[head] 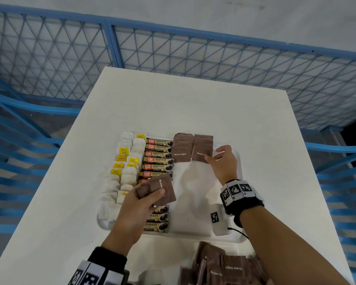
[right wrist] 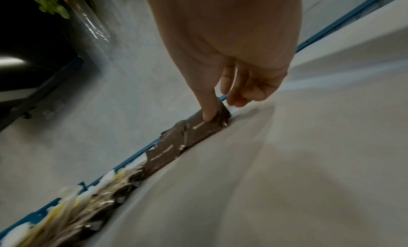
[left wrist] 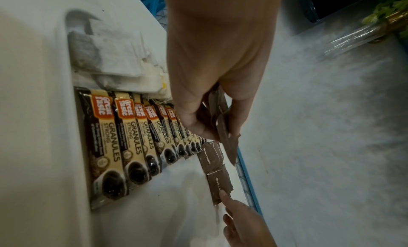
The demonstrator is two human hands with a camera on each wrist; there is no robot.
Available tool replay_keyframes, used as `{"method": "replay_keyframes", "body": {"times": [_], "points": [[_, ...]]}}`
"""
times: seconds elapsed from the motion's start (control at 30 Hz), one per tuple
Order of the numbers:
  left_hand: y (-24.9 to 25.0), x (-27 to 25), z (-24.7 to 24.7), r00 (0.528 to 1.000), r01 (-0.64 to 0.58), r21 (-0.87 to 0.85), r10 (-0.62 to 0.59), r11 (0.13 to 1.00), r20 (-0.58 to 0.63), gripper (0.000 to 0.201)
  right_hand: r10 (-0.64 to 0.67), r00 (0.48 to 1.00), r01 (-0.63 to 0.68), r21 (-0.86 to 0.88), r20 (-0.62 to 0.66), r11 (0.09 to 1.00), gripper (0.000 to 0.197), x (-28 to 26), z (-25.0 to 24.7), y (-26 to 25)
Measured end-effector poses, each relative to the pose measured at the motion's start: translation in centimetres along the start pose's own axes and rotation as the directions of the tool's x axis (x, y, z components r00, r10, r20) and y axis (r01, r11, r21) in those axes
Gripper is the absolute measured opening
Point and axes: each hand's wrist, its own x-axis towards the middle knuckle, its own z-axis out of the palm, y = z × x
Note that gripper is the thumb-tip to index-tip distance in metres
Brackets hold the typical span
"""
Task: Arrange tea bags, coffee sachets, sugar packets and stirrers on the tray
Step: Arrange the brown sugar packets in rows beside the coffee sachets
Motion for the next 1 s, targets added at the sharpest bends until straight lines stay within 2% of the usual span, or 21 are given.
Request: {"method": "replay_keyframes", "body": {"times": [0.1, 0.13, 0.2, 0.23, 0.3, 0.37, 0.4, 0.47, 0.57, 0.67, 0.8, 0.9, 1.0], "points": [[-0.1, 0.0, -0.1, 1.000, -0.015, 0.022, 0.015, 1.000, -0.007, 0.026, -0.103, 0.994, 0.103, -0.010, -0.037, 0.995, 0.030, -1.4, 0.1, -1.3], [-0.1, 0.1, -0.1, 1.000, -0.021, 0.033, 0.022, 0.999, -0.009, 0.027, -0.144, 0.990, 0.144, 0.001, 0.005, 0.990, 0.024, -2.3, 0.0, -2.1], [-0.2, 0.1, 0.0, 0.999, -0.033, 0.053, 0.034, 0.998, -0.012, 0.029, -0.228, 0.954, 0.228, 0.019, 0.193, 0.973, 0.015, -4.4, -0.1, -3.4], [-0.2, 0.1, 0.1, 0.999, -0.036, 0.056, 0.037, 0.998, -0.014, 0.030, -0.242, 0.916, 0.242, 0.040, 0.320, 0.969, 0.015, -5.6, -0.1, -4.0], [-0.2, 0.1, 0.2, 0.999, -0.041, 0.033, 0.041, 0.999, -0.010, 0.037, -0.207, 0.805, 0.186, 0.095, 0.555, 0.978, 0.017, -7.9, -0.3, -4.8], [-0.2, 0.2, 0.2, 0.999, -0.045, -0.002, 0.045, 0.999, -0.001, 0.046, -0.171, 0.709, 0.112, 0.130, 0.684, 0.985, 0.011, -9.3, -0.1, -4.7], [-0.1, 0.1, 0.3, 0.999, -0.047, -0.015, 0.047, 0.999, 0.005, 0.045, -0.168, 0.691, 0.100, 0.137, 0.703, 0.985, 0.011, -9.7, 0.0, -4.5], [0.1, 0.0, 0.4, 0.999, -0.036, -0.039, 0.037, 0.999, 0.032, 0.038, -0.165, 0.698, 0.065, 0.168, 0.697, 0.984, 0.014, -9.8, 0.1, -4.0], [0.5, -0.1, 0.5, 0.998, 0.021, -0.112, -0.015, 0.993, 0.053, 0.023, -0.137, 0.740, -0.045, 0.252, 0.658, 0.967, 0.012, -9.5, -0.2, -3.7], [0.7, -0.1, 0.3, 0.999, 0.040, -0.105, -0.037, 0.994, 0.031, 0.021, -0.126, 0.784, -0.128, 0.357, 0.607, 0.925, 0.010, -8.8, -1.1, -3.7], [0.7, 0.0, 0.2, 0.999, -0.029, 0.072, 0.025, 0.997, 0.047, 0.020, -0.109, 0.846, -0.100, 0.356, 0.522, 0.929, 0.009, -7.4, -2.5, -3.4], [1.1, 0.3, 0.6, 0.998, -0.063, 0.228, 0.062, 0.972, 0.013, 0.018, -0.075, 0.885, -0.080, 0.308, 0.459, 0.948, 0.006, -6.2, -3.3, -2.6], [1.4, 1.0, 1.1, 0.996, -0.089, 0.360, 0.076, 0.929, 0.049, 0.034, -0.042, 0.907, -0.051, 0.211, 0.418, 0.976, 0.004, -4.8, -3.9, -1.5]]}}
